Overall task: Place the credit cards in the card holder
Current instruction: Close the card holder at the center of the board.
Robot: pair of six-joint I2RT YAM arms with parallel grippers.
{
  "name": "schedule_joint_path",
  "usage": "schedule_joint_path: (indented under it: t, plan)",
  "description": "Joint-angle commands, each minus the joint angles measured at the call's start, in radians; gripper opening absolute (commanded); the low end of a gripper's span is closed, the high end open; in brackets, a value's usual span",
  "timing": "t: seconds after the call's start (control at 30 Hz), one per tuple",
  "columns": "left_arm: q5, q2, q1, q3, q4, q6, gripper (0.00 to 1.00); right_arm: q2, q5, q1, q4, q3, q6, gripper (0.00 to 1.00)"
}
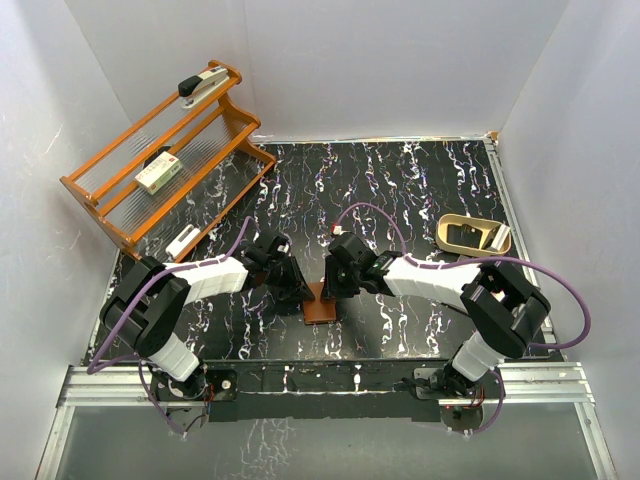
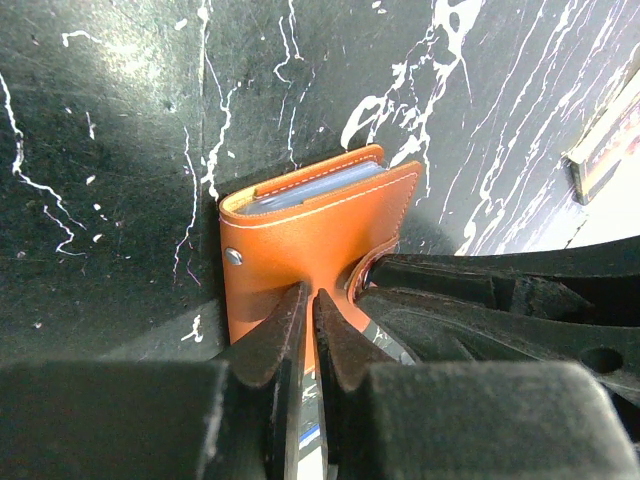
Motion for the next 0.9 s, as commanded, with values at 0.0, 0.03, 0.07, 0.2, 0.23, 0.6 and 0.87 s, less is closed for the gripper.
schedule_joint_path:
  t: [0.0,0.03,0.07,0.2,0.23,0.6,0.87]
  plan:
    - [-0.011,0.019,-0.006,-0.021,-0.036,0.005,0.07,-0.030,-0.025,0.023,0.045,-0.017,0.015,0.15]
    - [-0.010,0.021,-0.006,-0.021,-0.036,0.005,0.07,-0.032,-0.023,0.023,0.045,-0.018,0.014,0.15]
    - [-0.011,0.021,-0.006,-0.022,-0.036,0.005,0.06,-0.032,-0.021,0.023,0.043,-0.018,0.014,0.15]
    - [-0.010,0.021,-0.005,-0.022,-0.036,0.005,0.07,-0.038,-0.006,0.026,0.026,-0.019,0.013,0.14]
    - [-0.010,0.021,-0.006,-0.022,-0.036,0.005,0.06,-0.039,-0.002,0.027,0.022,-0.019,0.012,0.13]
    - [-0.009,0.023,-0.006,-0.019,-0.036,0.003,0.06,-0.027,0.043,0.043,-0.032,-0.009,0.003,0.11]
    - [-0.010,0.019,-0.006,-0.018,-0.039,0.005,0.06,0.005,0.061,0.052,-0.064,0.013,-0.005,0.10]
